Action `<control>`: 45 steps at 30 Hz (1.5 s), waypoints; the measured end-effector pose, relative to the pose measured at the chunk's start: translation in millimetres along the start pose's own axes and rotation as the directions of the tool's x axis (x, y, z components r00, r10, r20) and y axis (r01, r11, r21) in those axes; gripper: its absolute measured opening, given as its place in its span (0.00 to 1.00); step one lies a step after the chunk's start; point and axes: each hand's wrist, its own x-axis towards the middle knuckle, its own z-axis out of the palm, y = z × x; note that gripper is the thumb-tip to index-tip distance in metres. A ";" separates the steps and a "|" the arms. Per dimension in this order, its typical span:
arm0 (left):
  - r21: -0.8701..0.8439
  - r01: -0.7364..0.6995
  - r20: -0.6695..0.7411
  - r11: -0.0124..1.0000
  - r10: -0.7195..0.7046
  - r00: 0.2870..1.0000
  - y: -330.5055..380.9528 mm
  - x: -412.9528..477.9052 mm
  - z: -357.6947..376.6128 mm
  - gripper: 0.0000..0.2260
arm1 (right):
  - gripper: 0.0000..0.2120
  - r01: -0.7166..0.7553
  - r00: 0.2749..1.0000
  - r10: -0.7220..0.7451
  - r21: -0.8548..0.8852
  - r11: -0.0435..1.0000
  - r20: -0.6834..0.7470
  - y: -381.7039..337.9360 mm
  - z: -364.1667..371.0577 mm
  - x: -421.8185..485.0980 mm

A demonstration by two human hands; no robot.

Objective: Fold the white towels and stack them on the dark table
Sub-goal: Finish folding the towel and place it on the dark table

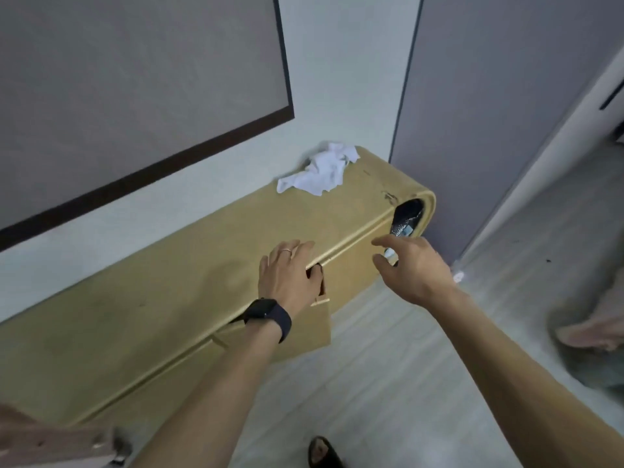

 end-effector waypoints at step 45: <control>-0.177 -0.005 -0.037 0.984 -0.001 0.999 -138.4 394.7 124.5 0.31 | 0.04 0.418 0.906 -0.422 0.085 0.904 0.038 -29.7 171.4 455.5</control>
